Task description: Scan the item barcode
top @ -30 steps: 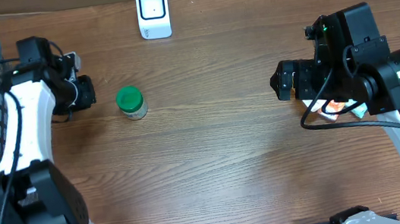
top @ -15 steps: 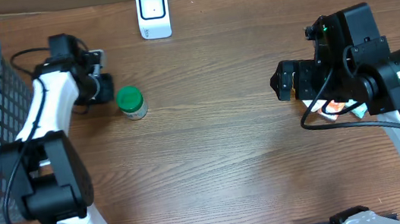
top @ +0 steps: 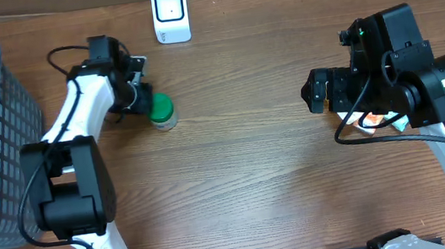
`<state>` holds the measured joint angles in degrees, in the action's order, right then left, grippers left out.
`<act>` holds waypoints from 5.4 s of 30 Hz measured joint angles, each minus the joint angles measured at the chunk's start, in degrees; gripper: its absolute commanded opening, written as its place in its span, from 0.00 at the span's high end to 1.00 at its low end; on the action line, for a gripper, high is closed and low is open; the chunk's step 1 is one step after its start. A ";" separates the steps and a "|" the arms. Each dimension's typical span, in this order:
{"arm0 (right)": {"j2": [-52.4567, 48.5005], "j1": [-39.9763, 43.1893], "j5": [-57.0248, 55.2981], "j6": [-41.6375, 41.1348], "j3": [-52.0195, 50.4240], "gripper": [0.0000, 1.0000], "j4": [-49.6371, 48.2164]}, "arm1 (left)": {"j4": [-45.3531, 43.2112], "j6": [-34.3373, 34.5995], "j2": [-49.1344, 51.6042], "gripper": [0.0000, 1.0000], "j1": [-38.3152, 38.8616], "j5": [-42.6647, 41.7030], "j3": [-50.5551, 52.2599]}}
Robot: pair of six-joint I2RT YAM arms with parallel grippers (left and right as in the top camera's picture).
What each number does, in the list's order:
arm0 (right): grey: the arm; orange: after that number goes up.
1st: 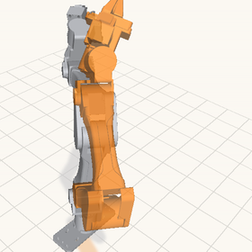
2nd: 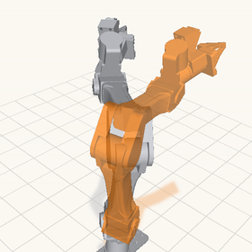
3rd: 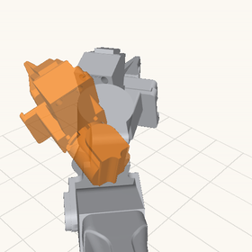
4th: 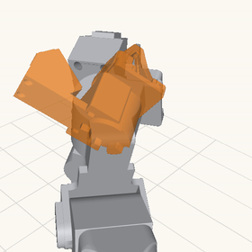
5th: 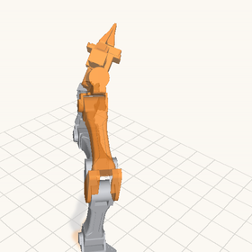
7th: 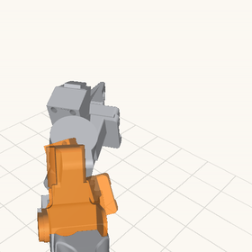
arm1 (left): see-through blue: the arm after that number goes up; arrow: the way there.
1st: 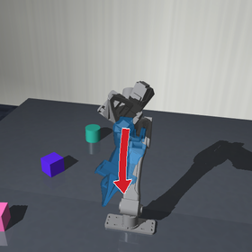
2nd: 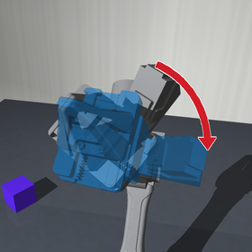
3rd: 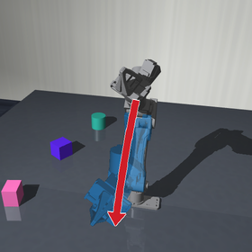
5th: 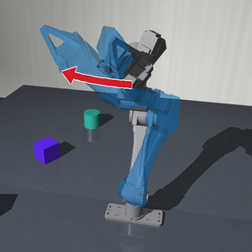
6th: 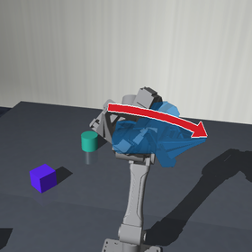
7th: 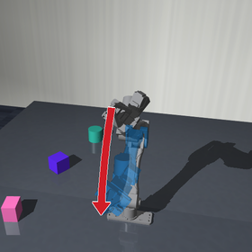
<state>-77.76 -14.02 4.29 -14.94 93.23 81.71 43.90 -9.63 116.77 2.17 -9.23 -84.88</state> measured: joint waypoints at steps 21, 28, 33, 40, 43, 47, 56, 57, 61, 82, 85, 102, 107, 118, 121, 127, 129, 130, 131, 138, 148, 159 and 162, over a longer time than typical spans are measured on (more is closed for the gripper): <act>0.02 0.00 -0.02 -0.02 0.00 0.00 -0.13 | 1.25 9.55 0.02 0.96 14.53 -7.45 0.00; -0.13 0.00 0.02 -0.04 0.00 0.00 -1.11 | 1.27 10.99 0.02 0.96 14.71 -10.38 0.00; -2.08 0.00 0.66 -0.02 0.00 0.00 -1.22 | 1.60 11.21 0.02 0.96 14.73 -12.11 0.00; -8.17 0.00 1.92 -0.02 0.00 0.00 -1.66 | 4.13 12.22 0.02 0.96 13.44 -13.66 0.00; -10.10 0.00 2.93 0.00 0.00 0.00 -2.97 | 5.73 12.59 0.02 0.96 12.66 -16.09 0.00; -12.17 -0.11 5.05 -0.02 0.00 0.00 -5.84 | 8.35 12.70 0.02 0.96 11.98 -18.23 0.00; -17.20 -5.38 6.45 0.94 0.00 0.03 -13.66 | 11.02 12.24 -1.05 0.96 8.15 -19.21 -1.95; -18.23 -6.43 6.40 1.49 0.00 0.03 -14.40 | 11.76 12.24 -1.49 0.96 6.95 -18.71 -2.91; -22.01 -9.66 4.98 2.38 0.00 0.03 -15.32 | 15.32 10.82 -4.31 0.96 -0.07 -12.39 -8.92; -25.40 -10.91 3.37 2.91 -0.02 0.06 -22.95 | 15.93 4.48 -8.11 0.00 -11.43 4.81 -14.73; -25.42 -12.02 3.13 2.93 -0.02 0.06 -26.29 | 15.93 4.48 -8.09 0.00 -11.43 4.85 -14.73; -33.66 -21.88 -4.11 6.95 -0.02 0.05 -32.70 | 15.93 4.48 -8.09 0.00 -11.43 5.03 -14.73; -35.26 -23.37 -4.39 8.52 -0.02 0.05 -34.14 | 15.93 4.48 -8.11 0.01 -11.43 5.03 -14.75; -37.18 -24.37 -4.57 11.72 0.00 0.08 -34.80 | 15.93 4.48 -8.09 0.01 -11.43 5.03 -14.73; -38.12 -24.37 -4.57 11.98 -0.02 0.08 -35.08 | 15.93 4.48 -8.09 0.00 -11.43 5.01 -14.75; -38.40 -24.37 -6.49 12.02 0.00 0.09 -34.12 | 15.93 4.48 -8.09 0.00 -11.43 5.01 -14.75; -38.51 -24.39 -7.93 12.04 -0.02 0.09 -33.55 | 15.93 4.48 -8.09 0.00 -11.43 5.03 -14.73; -38.58 -24.37 -8.41 12.02 0.00 0.09 -33.35 | 15.93 4.48 -8.11 0.00 -11.43 5.03 -14.73; -38.58 -24.37 -8.96 12.02 -0.02 0.09 -32.98 | 15.93 4.48 -8.09 0.01 -11.43 5.03 -14.73; -38.99 -24.37 -10.36 12.17 0.00 0.18 -30.49 | 15.93 4.48 -8.09 0.01 -11.43 5.03 -14.75; -40.17 -24.68 -9.86 13.97 -0.02 0.39 -29.59 | 15.93 4.48 -8.11 0.01 -11.43 5.03 -14.73; -40.17 -24.65 -9.75 28.13 -0.02 0.43 -31.10 | 15.93 4.48 -8.09 0.00 -11.43 5.03 -14.73; -40.17 -24.65 -9.27 37.83 0.11 0.42 -30.80 | 15.93 4.48 -8.09 0.00 -11.43 5.03 -14.73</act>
<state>-117.93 -38.68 -4.97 22.90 93.34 50.92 59.83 -5.15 108.68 -9.26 -4.21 -99.61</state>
